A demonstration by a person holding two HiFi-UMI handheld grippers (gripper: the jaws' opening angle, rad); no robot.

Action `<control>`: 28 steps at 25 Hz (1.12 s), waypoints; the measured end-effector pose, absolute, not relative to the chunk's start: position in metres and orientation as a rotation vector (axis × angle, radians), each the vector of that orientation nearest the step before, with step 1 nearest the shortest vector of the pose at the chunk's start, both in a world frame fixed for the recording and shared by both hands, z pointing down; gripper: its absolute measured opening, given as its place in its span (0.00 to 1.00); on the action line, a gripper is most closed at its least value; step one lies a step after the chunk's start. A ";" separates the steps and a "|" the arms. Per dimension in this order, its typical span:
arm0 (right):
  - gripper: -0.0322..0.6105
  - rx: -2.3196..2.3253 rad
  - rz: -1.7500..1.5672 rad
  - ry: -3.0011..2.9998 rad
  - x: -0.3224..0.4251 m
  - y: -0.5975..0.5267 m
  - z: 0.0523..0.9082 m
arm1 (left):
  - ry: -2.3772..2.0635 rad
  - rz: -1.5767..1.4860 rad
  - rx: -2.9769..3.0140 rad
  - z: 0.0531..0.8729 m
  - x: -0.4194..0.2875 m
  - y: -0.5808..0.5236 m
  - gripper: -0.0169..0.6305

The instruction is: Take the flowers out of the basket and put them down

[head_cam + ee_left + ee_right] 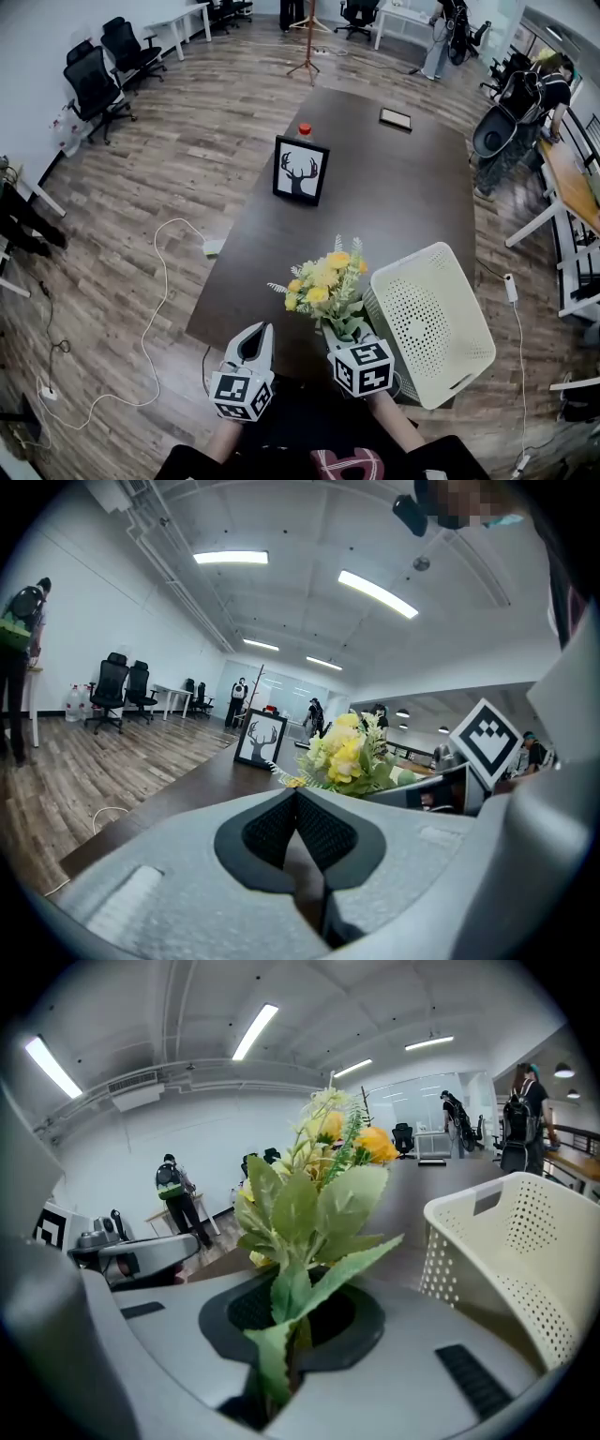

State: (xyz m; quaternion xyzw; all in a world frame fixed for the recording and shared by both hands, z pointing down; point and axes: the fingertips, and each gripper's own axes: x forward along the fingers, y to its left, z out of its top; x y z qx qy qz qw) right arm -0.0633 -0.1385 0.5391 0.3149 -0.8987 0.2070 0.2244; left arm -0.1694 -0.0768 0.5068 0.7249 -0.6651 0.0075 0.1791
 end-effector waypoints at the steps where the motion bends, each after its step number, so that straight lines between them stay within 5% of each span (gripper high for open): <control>1: 0.13 0.859 0.571 -2.476 -0.066 -0.138 0.542 | -1.881 0.021 2.047 0.507 -0.172 -0.077 0.04; 28: 0.14 0.620 0.643 -2.400 -0.122 -0.128 0.613 | -1.829 0.041 2.048 0.513 -0.207 -0.095 0.04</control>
